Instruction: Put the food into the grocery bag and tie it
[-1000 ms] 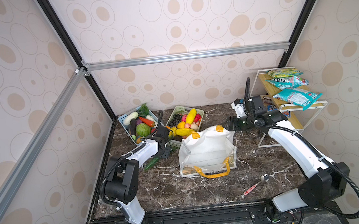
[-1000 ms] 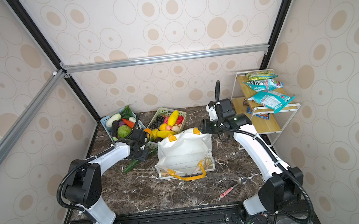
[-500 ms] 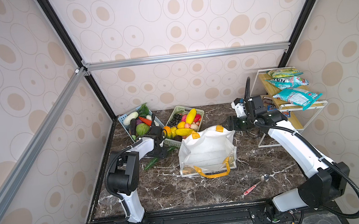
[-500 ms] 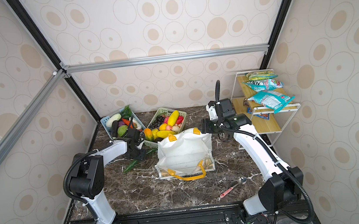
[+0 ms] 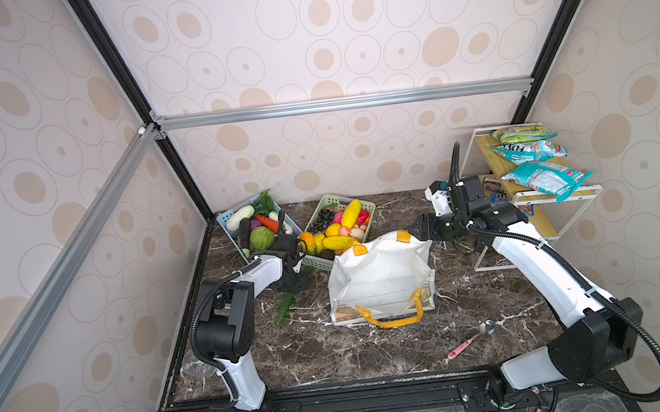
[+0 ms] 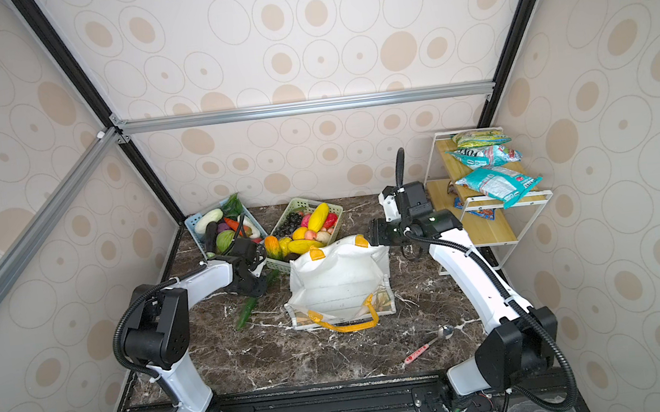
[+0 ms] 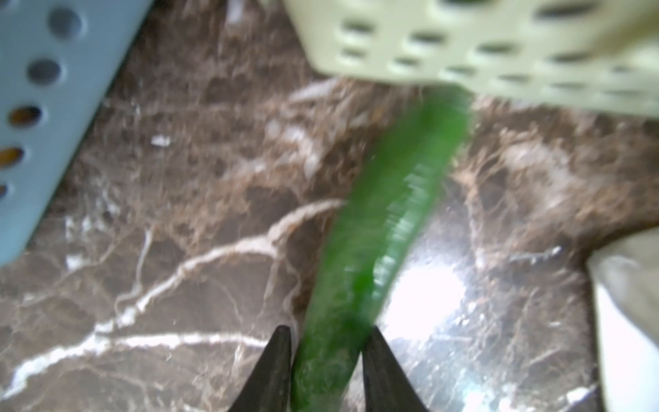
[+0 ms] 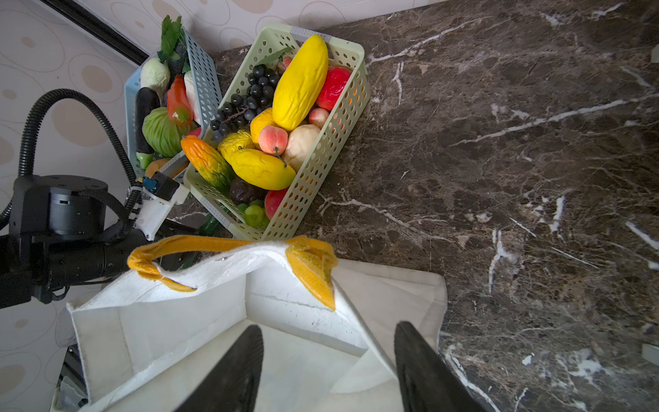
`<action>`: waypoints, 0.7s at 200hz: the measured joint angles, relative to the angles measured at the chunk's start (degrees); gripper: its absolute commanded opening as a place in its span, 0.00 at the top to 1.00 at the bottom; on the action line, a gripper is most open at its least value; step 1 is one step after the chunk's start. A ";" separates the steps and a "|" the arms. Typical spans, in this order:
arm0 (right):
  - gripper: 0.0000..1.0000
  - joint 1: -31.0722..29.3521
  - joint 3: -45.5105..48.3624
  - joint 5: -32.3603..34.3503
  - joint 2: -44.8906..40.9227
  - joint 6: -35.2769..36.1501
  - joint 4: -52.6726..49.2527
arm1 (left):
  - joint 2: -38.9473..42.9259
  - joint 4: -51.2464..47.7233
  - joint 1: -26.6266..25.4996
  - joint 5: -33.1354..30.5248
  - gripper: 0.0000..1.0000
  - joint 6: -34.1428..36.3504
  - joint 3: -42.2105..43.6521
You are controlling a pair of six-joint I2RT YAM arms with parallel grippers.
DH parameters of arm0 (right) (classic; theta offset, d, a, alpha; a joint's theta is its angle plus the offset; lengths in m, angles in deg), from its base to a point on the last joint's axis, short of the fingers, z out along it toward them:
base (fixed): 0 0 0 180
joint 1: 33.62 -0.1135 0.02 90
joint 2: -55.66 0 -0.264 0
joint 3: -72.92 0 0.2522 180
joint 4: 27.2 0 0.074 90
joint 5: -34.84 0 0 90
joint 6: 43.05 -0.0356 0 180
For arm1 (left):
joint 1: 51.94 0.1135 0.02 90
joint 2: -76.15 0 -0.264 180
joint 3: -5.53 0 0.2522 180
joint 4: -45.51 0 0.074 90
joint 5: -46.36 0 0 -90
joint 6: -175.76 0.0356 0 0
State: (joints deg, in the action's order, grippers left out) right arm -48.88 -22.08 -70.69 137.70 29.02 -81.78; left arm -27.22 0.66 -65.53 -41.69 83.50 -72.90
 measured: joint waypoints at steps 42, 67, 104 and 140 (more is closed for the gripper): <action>0.39 -0.02 0.70 -0.57 0.00 -0.02 0.26 | 0.98 -0.74 0.00 -0.74 0.76 -0.90 1.40; 0.38 -0.02 1.01 -0.72 -0.13 0.00 0.59 | 1.27 -1.03 0.00 -1.11 0.76 -1.44 1.44; 0.39 -0.02 1.22 -0.74 -0.63 0.00 0.59 | 3.21 -1.27 0.00 -2.21 0.76 -2.64 1.42; 0.38 -0.02 1.22 -0.70 -1.01 0.00 0.57 | 6.40 -1.81 0.00 -2.51 0.76 -3.13 0.94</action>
State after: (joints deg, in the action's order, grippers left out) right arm -48.90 -20.85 -71.39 136.69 29.02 -81.21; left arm -20.82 -1.16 -65.53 -44.20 80.37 -71.96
